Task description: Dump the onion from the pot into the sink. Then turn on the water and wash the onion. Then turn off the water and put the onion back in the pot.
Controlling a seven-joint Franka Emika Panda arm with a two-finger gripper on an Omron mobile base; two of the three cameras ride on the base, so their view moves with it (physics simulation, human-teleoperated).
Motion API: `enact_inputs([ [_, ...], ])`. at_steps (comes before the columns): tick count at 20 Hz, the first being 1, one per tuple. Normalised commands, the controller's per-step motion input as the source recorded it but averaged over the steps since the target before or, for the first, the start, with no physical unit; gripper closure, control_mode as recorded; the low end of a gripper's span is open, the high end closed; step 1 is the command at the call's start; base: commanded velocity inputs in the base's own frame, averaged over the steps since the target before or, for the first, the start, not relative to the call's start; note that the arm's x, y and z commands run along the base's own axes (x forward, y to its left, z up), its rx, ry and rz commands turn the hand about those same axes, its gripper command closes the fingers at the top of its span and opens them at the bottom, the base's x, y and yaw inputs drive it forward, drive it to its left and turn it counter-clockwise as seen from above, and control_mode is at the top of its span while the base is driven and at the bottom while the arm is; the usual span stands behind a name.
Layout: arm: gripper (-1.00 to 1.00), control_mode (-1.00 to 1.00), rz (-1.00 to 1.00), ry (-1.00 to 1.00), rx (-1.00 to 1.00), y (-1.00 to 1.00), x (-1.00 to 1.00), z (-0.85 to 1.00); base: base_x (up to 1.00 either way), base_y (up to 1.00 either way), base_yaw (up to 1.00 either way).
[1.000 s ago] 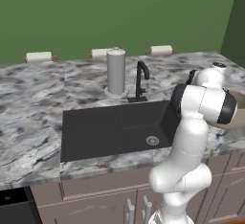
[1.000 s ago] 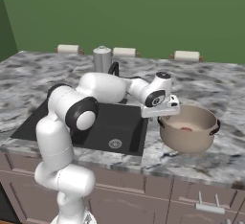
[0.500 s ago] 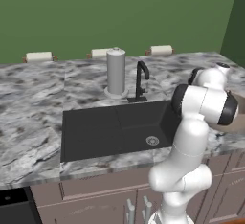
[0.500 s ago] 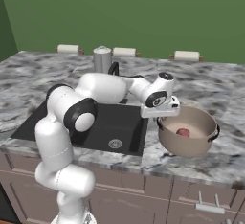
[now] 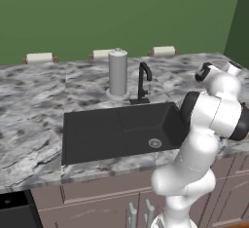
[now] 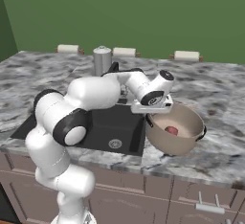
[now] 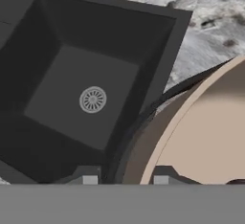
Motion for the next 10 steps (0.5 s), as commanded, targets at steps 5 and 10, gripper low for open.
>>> enact_inputs([
  [5, 1.00, -1.00, 0.08, -0.21, 0.05, 0.95, -0.34, 0.39, 0.00, 0.00, 0.00],
  [10, 1.00, -1.00, 0.08, -0.24, 0.00, 0.95, -0.30, 0.27, 0.00, 0.00, 0.00],
])
